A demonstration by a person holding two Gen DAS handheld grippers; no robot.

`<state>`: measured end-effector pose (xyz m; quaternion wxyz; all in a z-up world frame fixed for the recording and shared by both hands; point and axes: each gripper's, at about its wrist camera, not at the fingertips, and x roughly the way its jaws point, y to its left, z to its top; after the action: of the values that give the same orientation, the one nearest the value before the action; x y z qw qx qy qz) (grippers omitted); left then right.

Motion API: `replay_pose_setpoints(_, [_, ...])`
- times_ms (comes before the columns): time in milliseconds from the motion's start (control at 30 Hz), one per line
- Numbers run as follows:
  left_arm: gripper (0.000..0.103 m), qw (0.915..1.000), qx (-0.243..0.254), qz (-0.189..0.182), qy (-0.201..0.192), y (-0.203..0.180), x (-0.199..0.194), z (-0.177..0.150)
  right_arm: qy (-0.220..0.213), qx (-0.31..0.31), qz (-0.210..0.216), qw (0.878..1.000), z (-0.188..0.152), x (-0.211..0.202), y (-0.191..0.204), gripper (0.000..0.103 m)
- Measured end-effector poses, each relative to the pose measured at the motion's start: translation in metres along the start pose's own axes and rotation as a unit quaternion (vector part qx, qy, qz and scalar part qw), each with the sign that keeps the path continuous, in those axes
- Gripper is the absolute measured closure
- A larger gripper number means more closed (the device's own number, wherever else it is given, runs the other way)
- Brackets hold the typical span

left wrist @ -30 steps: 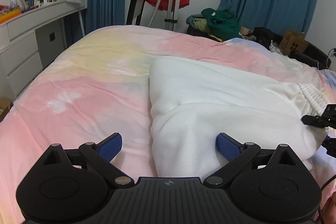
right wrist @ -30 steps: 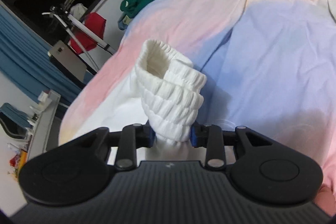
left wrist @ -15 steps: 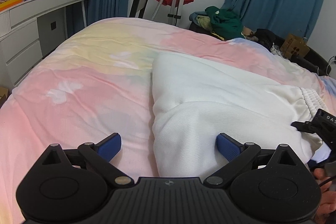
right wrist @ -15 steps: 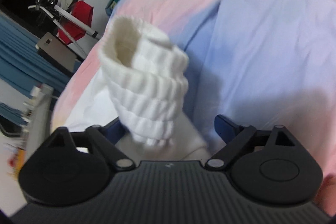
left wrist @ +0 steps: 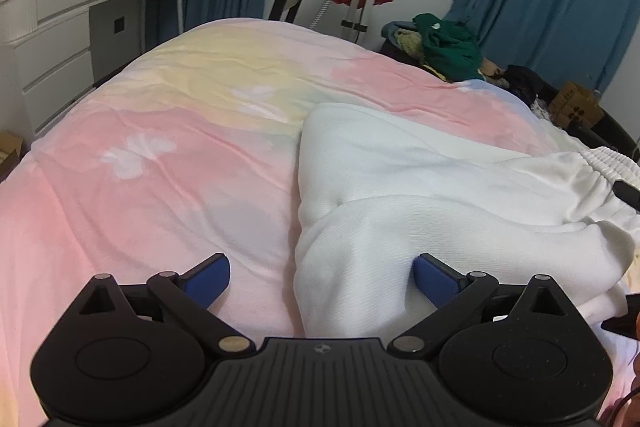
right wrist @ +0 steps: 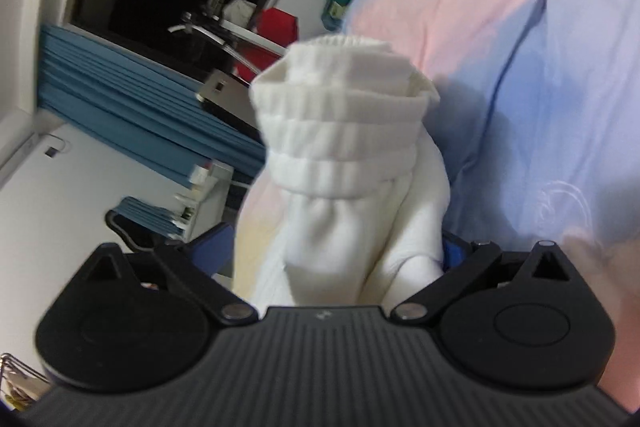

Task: Fold clothes
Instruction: 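Fold the waistband over the pants with the right gripper and open it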

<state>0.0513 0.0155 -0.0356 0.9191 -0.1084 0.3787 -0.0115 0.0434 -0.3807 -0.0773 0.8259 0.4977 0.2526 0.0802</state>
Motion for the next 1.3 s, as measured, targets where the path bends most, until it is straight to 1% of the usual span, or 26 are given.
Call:
replay_pose_setpoints(67, [0.002,0.9999,-0.007,-0.004,0.006,0.001,0.002,0.000,0.006,0.000,-0.036,0.999,-0.001,0.005,-0.002,0.001])
replay_pose_setpoints(100, [0.002,0.9999,-0.007,-0.004,0.007,0.001,0.002,0.000,0.011,0.003,-0.063,0.998,-0.003,0.008,-0.006,0.001])
replay_pose_setpoints(167, [0.002,1.0000,-0.006,-0.003,0.007,0.000,0.002,0.000,0.019,0.010,-0.115,0.993,-0.005,0.013,-0.013,0.003])
replay_pose_setpoints(200, [0.002,1.0000,-0.005,-0.002,0.008,0.000,0.002,0.000,0.013,0.018,-0.132,0.991,-0.005,0.011,-0.017,0.003])
replay_pose_setpoints(300, [0.002,1.0000,0.003,0.004,0.002,-0.003,0.001,0.000,-0.017,0.053,-0.146,0.988,-0.002,-0.005,-0.024,0.003])
replay_pose_setpoints(400, [0.002,0.9999,0.005,0.010,-0.005,-0.003,-0.001,0.000,-0.013,0.064,-0.159,0.985,-0.003,-0.015,-0.026,0.003])
replay_pose_setpoints(533, [0.002,0.9999,-0.001,0.010,-0.004,0.000,-0.002,0.001,-0.006,0.082,-0.146,0.986,-0.003,-0.022,-0.029,0.003])
replay_pose_setpoints(567, [0.002,0.9999,-0.006,0.010,-0.003,0.002,-0.002,0.002,-0.006,0.081,-0.143,0.986,-0.002,-0.024,-0.028,0.003])
replay_pose_setpoints(633, [0.002,0.9998,-0.016,0.012,-0.003,0.006,-0.001,0.003,-0.003,0.060,-0.139,0.988,0.000,-0.026,-0.022,0.003])
replay_pose_setpoints(767, [0.002,0.9992,-0.038,0.012,0.005,0.015,0.002,0.004,0.022,0.040,-0.140,0.989,0.000,-0.014,-0.024,0.003])
replay_pose_setpoints(833, [0.002,0.9988,-0.047,0.008,0.012,0.017,0.004,0.004,0.046,0.046,-0.139,0.988,-0.002,-0.001,-0.029,0.003])
replay_pose_setpoints(933, [0.002,0.9986,-0.050,0.005,0.015,0.018,0.004,0.004,0.064,0.040,-0.137,0.988,-0.006,0.017,-0.028,0.000])
replay_pose_setpoints(1000, [0.002,0.9984,-0.053,0.003,0.019,0.019,0.004,0.004,0.071,0.015,-0.123,0.990,-0.007,0.024,-0.018,0.000])
replay_pose_setpoints(1067, [0.002,0.9982,-0.055,-0.001,0.024,0.020,0.005,0.005,0.070,-0.008,-0.098,0.993,-0.009,0.024,-0.007,0.000])
replay_pose_setpoints(1133, [0.002,0.9980,-0.058,-0.006,0.026,0.022,0.004,0.007,0.057,-0.015,-0.072,0.996,-0.010,0.015,-0.001,0.001])
replay_pose_setpoints(1167, [0.003,0.9978,-0.060,-0.009,0.027,0.024,0.003,0.007,0.051,-0.011,-0.064,0.997,-0.010,0.012,-0.002,0.003])
replay_pose_setpoints(1200, [0.004,0.9979,-0.059,-0.011,0.026,0.025,0.001,0.009,0.048,-0.006,-0.067,0.997,-0.010,0.010,-0.003,0.009])
replay_pose_setpoints(1233, [0.004,0.9982,-0.055,-0.010,0.022,0.026,-0.003,0.012,0.050,-0.003,-0.083,0.995,-0.011,0.010,-0.005,0.019])
replay_pose_setpoints(1300, [0.004,0.9986,-0.051,-0.011,0.007,0.031,-0.015,0.018,0.057,-0.001,-0.124,0.991,-0.014,0.010,-0.011,0.027])
